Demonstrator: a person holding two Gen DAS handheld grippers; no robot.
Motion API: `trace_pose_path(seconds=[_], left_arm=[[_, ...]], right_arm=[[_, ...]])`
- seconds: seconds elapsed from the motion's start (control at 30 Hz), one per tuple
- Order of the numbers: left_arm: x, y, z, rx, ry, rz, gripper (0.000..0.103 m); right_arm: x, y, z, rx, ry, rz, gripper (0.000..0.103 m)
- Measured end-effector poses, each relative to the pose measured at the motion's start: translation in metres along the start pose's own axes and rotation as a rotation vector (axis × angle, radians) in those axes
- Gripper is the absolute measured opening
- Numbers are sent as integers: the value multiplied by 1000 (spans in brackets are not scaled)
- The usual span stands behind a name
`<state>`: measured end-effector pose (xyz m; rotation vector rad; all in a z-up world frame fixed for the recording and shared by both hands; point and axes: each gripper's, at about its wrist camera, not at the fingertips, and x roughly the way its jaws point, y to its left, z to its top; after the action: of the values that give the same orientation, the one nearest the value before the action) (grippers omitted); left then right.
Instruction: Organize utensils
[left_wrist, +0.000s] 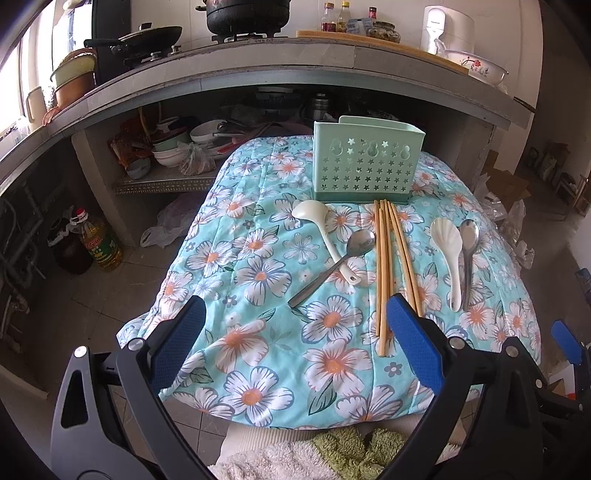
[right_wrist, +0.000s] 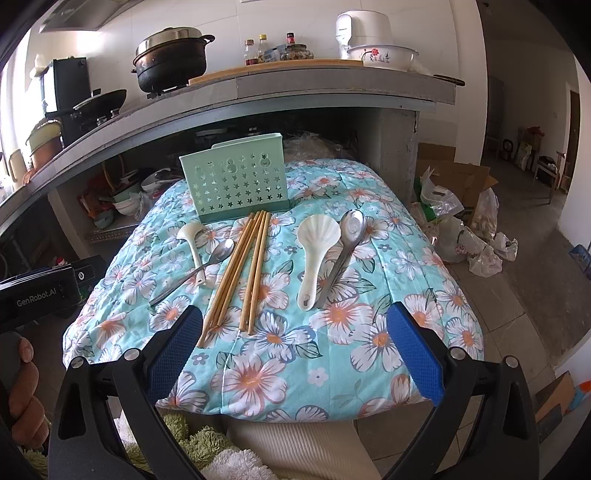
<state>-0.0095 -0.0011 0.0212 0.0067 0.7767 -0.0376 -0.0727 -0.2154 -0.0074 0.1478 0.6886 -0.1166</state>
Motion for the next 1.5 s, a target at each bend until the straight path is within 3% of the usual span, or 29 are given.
trace_pose_path(seconds=[0.07, 0.17, 0.27, 0.3, 0.43, 0.57, 0.6, 0.77, 1.1, 1.5], left_arm=[[-2, 1, 0, -3, 3, -2, 95], [-10, 3, 1, -19, -61, -9, 95], [-10, 5, 1, -29, -49, -13, 95], [-13, 5, 0, -42, -92, -27, 95], [-11, 4, 1, -18, -50, 10, 95], [-10, 2, 0, -4, -40, 20, 95], [-11, 0, 0, 31, -57, 52, 95], [-9, 1, -1, -2, -38, 20, 95], [-8, 0, -1, 11, -33, 24, 95], [-6, -12, -7, 73, -18, -17, 95]], right_arm=[[0, 0, 0, 0, 0, 0, 97], [0, 0, 0, 0, 0, 0, 97], [0, 0, 0, -1, 1, 0, 97], [1, 0, 0, -1, 1, 1, 97], [0, 0, 1, 0, -3, 0, 97], [0, 0, 2, -1, -3, 1, 97], [-1, 0, 2, -1, -3, 1, 97], [-1, 0, 2, -1, -5, 1, 97], [-1, 0, 2, 0, -5, 2, 97], [-1, 0, 1, 0, -2, 2, 97]])
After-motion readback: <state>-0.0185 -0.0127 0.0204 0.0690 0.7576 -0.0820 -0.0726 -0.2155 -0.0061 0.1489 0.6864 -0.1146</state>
